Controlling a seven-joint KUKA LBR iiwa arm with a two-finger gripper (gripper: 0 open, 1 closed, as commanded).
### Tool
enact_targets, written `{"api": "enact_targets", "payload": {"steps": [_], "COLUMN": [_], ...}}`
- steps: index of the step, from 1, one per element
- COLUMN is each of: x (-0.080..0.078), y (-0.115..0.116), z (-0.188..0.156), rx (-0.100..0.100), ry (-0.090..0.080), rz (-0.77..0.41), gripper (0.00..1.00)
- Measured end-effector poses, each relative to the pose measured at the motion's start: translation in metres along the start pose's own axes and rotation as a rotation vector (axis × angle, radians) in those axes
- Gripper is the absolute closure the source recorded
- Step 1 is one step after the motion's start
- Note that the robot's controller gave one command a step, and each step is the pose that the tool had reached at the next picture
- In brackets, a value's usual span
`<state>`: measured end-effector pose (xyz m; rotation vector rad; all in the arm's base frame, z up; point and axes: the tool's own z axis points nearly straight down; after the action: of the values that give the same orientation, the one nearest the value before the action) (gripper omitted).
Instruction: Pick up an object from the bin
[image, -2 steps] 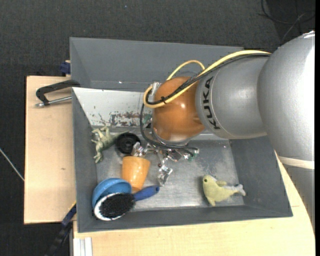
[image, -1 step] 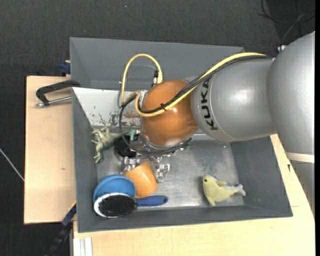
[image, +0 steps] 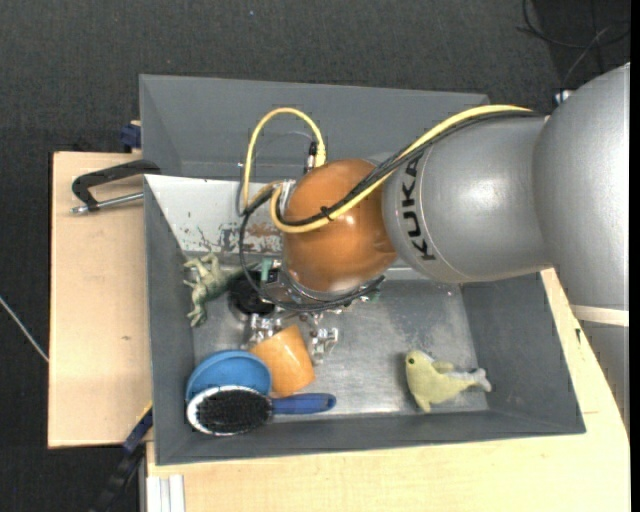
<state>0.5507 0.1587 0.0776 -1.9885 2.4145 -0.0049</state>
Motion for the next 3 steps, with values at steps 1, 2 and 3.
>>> {"api": "enact_targets", "payload": {"steps": [1,2,3], "x": [-0.011,0.012,-0.001], "y": [-0.011,-0.014,-0.032], "z": [-0.084,-0.064,0.004], "rx": [0.001,-0.012,-0.011], "ry": [-0.001,0.008,0.006], "rz": [0.052,-0.035,0.106], "gripper": [1.00,1.00,1.00]}}
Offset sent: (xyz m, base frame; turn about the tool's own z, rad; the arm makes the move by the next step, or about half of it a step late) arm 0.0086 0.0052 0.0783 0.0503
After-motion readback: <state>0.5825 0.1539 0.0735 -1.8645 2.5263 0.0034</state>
